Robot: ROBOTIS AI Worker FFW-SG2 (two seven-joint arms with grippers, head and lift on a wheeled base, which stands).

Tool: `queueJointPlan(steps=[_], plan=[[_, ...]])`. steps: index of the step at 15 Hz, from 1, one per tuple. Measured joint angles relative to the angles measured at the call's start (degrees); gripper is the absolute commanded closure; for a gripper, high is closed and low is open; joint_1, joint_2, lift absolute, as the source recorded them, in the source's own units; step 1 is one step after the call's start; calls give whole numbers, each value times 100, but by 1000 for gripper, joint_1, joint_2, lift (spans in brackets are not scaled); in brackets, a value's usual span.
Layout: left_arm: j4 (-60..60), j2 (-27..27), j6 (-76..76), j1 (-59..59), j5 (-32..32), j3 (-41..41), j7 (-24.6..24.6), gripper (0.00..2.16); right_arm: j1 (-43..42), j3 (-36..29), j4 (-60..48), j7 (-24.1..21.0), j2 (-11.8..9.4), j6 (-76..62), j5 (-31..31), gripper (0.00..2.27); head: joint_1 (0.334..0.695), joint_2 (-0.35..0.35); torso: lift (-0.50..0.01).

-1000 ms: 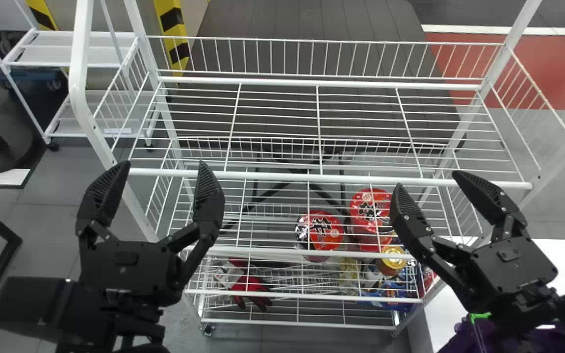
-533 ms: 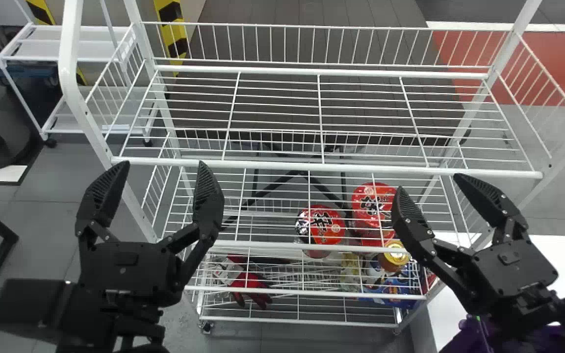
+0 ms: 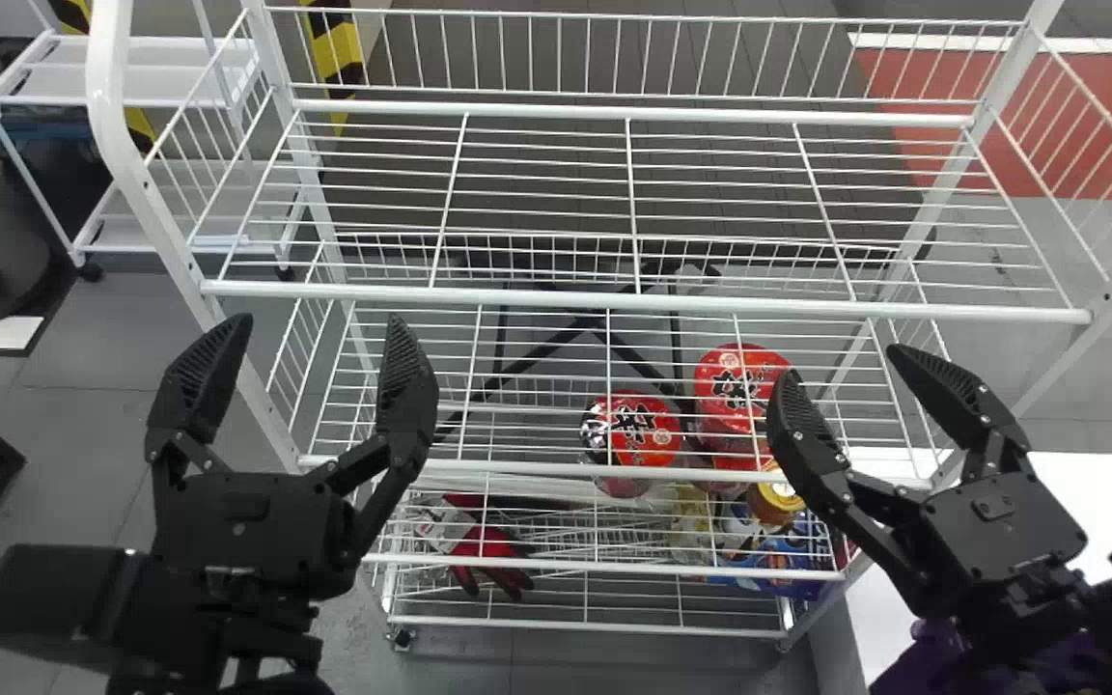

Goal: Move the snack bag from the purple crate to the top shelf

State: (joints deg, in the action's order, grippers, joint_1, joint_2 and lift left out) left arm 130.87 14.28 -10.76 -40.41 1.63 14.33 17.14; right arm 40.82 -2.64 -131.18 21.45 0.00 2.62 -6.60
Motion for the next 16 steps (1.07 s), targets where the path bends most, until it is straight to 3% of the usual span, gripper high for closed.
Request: queueJointPlan(steps=[12,16], plan=[[-71,-8,-121,25,-14,9,16,120,-43,-88,106,78,0,-116,-50,167,695,-12,-233],[-103,-24,-124,25,-14,8,18,120,25,-138,48,-156,0,-208,-125,167,695,-28,-249]])
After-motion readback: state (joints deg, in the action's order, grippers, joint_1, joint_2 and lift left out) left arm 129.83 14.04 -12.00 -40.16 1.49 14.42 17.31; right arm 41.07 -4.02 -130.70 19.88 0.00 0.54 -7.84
